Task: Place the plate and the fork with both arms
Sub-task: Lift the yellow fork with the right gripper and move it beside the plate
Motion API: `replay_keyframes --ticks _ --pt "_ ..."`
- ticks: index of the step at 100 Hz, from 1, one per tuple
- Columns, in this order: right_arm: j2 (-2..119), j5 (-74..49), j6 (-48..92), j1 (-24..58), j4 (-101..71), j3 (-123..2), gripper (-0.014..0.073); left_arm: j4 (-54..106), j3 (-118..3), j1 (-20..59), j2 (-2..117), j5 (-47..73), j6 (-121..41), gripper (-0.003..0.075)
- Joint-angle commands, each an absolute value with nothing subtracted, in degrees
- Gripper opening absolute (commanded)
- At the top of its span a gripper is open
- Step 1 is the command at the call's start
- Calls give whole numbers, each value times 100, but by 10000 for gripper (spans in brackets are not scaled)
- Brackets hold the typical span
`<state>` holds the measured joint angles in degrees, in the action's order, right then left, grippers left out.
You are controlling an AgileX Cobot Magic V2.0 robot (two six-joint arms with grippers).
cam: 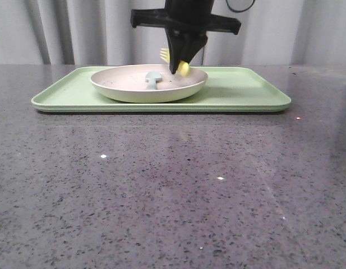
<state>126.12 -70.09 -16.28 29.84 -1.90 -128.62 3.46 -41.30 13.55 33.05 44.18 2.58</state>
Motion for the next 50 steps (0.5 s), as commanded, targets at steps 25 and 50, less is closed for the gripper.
replay_keyframes --ticks 25,50 --pt "11968 -7716 -1503 2285 -189 -13256 -48 395 -4291 1392 3318 4051 317 260" --pt "11920 -7716 -1399 2072 -211 -13228 -48 395 -4291 1392 3318 4088 317 260"
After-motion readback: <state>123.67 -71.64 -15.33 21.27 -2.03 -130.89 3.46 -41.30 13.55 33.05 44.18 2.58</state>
